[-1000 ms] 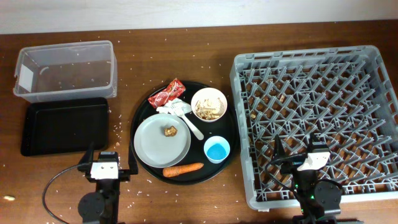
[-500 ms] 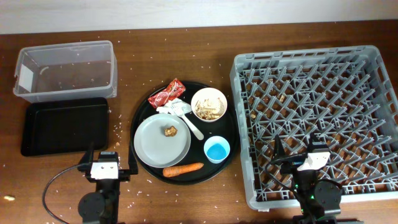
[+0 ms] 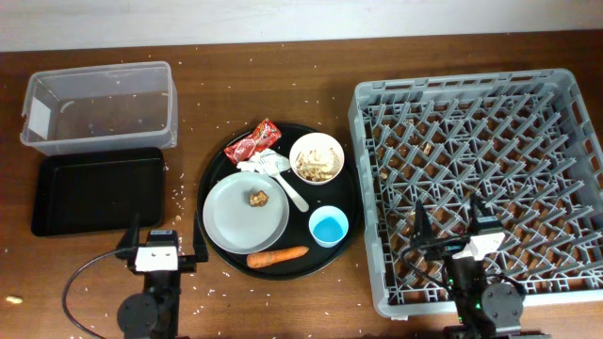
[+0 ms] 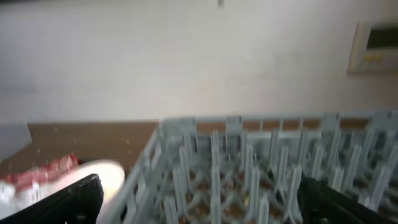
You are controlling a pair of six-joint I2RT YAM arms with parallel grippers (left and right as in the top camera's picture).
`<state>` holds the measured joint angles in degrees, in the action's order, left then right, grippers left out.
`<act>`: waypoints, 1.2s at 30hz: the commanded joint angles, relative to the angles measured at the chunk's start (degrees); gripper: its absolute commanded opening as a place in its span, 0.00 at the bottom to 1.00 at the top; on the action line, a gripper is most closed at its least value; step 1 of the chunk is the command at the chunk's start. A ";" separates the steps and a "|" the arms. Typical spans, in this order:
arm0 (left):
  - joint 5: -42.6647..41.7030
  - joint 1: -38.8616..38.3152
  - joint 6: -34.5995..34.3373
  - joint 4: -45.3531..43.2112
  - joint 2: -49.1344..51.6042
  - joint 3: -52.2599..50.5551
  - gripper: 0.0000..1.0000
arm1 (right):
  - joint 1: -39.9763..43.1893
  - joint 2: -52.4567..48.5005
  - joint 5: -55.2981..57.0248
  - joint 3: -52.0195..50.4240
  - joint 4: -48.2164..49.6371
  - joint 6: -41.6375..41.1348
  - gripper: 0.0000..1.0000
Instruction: Sort waste into correct bins and load items into the dishwasher rack
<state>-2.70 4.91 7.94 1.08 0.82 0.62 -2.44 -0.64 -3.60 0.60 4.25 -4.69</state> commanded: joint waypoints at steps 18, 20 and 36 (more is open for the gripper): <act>-7.67 0.04 0.79 8.90 51.67 47.71 0.99 | 0.22 -44.61 -5.05 45.99 -11.67 0.02 0.98; -12.07 0.04 0.79 15.80 60.92 58.60 0.99 | 0.22 -48.52 -5.05 49.86 -15.76 0.02 0.98; -27.39 -3.74 4.17 56.87 111.10 97.77 0.99 | 0.22 -64.85 -11.21 56.46 -28.96 -0.22 0.99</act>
<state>-27.57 3.14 8.14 56.01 109.93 97.78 -2.44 -65.30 -13.58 56.05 -24.91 -4.58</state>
